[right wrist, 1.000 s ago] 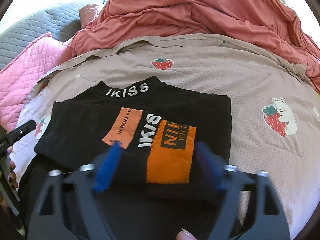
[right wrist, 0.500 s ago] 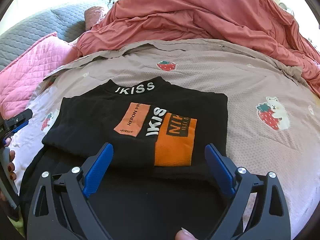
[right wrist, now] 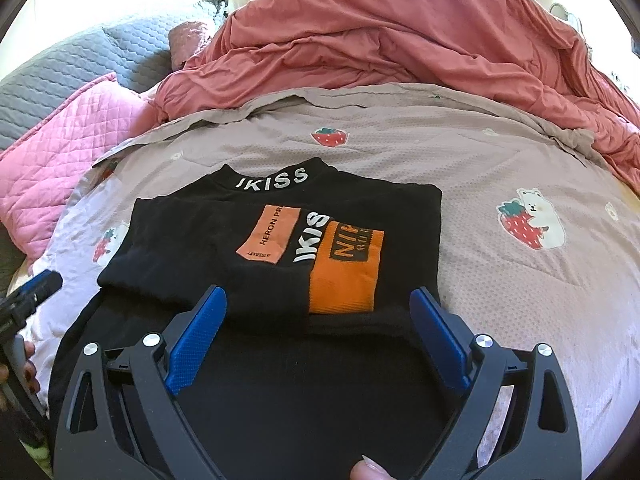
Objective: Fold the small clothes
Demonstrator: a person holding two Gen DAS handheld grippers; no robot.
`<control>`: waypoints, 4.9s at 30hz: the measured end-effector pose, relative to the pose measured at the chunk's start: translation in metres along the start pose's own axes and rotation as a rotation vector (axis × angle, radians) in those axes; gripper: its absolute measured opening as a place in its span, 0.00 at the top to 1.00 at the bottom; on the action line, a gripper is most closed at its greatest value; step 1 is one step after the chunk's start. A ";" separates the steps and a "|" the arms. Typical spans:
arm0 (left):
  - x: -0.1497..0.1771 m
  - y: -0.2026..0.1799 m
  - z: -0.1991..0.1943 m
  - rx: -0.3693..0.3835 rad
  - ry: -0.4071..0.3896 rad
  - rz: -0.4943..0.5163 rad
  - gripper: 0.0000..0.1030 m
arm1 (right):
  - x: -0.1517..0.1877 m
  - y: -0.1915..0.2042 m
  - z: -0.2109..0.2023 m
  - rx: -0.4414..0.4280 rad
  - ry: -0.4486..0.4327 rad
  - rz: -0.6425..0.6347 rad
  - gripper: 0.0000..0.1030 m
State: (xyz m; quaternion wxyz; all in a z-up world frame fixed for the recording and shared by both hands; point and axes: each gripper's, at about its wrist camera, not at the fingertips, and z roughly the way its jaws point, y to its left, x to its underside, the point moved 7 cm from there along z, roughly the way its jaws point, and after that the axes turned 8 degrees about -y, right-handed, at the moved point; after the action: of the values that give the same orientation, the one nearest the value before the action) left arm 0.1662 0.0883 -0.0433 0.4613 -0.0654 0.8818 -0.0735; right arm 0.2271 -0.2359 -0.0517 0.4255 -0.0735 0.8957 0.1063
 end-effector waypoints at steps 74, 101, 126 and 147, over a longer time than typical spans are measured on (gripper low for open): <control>0.117 0.012 -0.088 0.041 0.254 -0.070 0.72 | 0.159 -0.065 -0.131 -0.011 0.237 0.026 0.47; 0.125 0.012 -0.100 0.029 0.252 -0.049 0.93 | 0.170 -0.048 -0.149 -0.114 0.261 0.011 0.91; 0.079 0.002 -0.122 0.118 0.133 -0.115 0.97 | 0.110 -0.053 -0.177 -0.240 0.095 0.075 0.93; -0.031 0.016 -0.001 0.086 0.107 -0.288 0.97 | -0.013 -0.103 -0.051 -0.156 -0.040 0.259 0.93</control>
State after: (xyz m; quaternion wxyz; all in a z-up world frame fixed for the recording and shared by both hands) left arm 0.1824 0.1102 -0.0207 0.4005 -0.1673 0.8827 -0.1801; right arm 0.2199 -0.3479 -0.0234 0.4190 0.0119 0.8780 0.2312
